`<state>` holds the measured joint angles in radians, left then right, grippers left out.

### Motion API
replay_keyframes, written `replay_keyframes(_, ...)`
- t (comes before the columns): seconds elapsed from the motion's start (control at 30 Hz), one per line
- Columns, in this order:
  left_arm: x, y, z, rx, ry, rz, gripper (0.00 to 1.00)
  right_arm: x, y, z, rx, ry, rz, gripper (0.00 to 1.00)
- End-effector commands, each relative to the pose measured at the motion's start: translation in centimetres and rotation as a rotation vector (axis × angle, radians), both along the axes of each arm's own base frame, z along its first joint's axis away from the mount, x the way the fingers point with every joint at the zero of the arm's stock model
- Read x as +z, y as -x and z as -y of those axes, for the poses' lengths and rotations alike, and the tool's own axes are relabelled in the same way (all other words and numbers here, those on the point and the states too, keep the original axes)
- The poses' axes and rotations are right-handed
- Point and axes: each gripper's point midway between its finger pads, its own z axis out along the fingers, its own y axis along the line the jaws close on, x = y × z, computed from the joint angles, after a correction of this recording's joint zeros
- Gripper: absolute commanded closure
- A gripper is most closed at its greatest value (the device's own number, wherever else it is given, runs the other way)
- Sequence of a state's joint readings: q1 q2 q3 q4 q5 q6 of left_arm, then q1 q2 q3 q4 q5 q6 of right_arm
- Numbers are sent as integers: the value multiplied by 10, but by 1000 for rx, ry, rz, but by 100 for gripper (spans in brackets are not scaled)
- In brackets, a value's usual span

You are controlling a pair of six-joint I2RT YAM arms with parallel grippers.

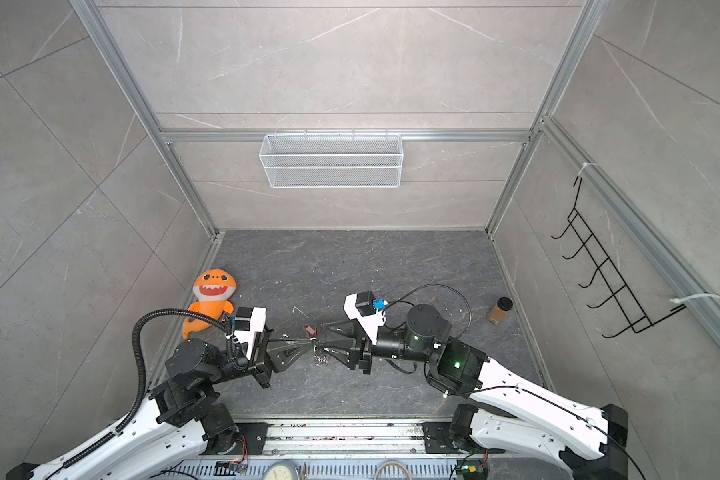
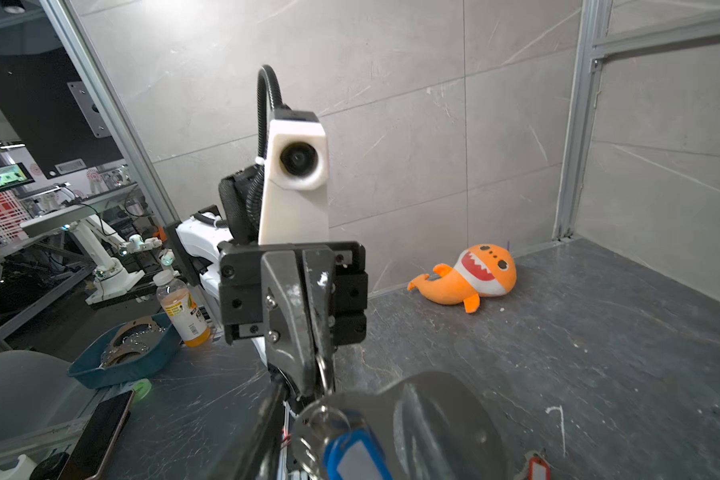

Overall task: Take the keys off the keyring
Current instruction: 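Hold the plate with the left gripper while the right gripper pinches the blue-tagged ring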

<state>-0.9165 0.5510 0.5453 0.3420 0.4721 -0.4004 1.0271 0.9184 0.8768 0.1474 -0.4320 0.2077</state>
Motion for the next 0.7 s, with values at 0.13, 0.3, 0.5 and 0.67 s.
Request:
replay_keyframes(0.13, 24, -13, -14, 113, 89, 1, 100, 11, 0, 1, -4, -60, -16, 51)
replay_keyframes(0.3, 24, -25, -21, 193, 103, -29, 100, -7, -22, 1, -125, 1, -43, 54)
replay_keyframes(0.5, 28, -26, -25, 214, 117, -21, 100, -25, -22, -4, -115, 69, -35, 51)
replay_keyframes(0.67, 28, -27, -26, 222, 119, -20, 100, -39, -32, -6, -184, 119, -29, 51)
